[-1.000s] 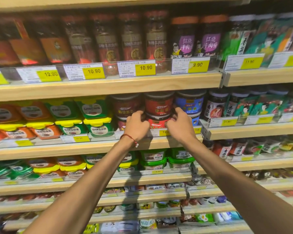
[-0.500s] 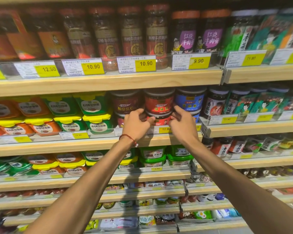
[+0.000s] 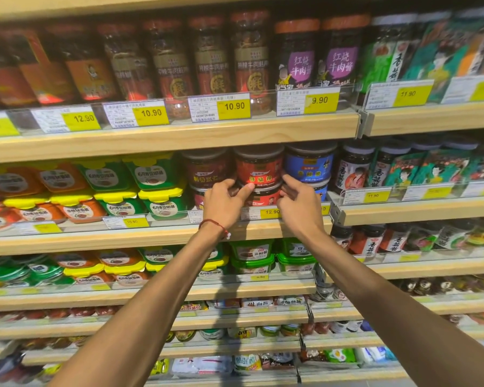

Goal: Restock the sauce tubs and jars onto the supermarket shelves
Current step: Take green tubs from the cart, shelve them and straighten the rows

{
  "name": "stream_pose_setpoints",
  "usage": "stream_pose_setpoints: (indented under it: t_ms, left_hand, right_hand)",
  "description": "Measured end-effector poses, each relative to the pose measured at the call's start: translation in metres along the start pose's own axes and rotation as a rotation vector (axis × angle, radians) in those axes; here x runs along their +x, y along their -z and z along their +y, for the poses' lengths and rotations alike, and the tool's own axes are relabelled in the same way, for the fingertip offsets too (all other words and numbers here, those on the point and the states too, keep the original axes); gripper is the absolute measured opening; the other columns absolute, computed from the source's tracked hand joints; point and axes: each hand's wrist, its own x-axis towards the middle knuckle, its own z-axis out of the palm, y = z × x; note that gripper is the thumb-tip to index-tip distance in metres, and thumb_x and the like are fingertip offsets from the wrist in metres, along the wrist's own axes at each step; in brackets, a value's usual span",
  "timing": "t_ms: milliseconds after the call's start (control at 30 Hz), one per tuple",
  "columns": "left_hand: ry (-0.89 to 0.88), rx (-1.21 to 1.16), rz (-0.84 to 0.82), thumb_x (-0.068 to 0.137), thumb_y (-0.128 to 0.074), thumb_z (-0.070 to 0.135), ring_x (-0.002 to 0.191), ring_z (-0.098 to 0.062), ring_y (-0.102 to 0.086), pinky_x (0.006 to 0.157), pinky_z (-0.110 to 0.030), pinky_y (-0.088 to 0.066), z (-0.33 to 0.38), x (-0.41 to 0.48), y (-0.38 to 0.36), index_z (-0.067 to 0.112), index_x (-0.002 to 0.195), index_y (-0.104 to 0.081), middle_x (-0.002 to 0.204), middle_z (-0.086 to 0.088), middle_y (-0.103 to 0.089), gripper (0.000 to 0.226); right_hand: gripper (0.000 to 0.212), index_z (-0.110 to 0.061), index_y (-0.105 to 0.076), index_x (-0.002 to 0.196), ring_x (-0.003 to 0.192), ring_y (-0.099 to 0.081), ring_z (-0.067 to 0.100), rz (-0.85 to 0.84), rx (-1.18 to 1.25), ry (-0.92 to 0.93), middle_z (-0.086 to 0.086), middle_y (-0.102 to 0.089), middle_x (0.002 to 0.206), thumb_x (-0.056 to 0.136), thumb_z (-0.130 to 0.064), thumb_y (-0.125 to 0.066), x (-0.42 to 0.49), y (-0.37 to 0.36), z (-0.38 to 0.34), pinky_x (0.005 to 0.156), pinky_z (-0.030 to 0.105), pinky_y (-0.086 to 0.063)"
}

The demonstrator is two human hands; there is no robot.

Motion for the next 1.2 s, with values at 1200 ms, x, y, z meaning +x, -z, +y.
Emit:
stream_pose_setpoints:
  t_ms: [1200]
  left_hand:
    - [-0.1, 0.046, 0.152, 0.093, -0.063, 0.017, 0.1, -0.012, -0.069, 0.097, -0.023, -0.052, -0.018, -0.024, 0.033, 0.015, 0.122, -0.073, 0.108, -0.003, -0.077, 0.03]
  right_hand:
    - [0.044, -0.021, -0.069, 0.12, 0.107, -0.067, 0.012, 0.107, -0.025, 0.009, -0.006, -0.072, 0.108, 0.088, 0.003, -0.052, -0.023, -0.038, 0.005, 0.1, 0.037, -0.055]
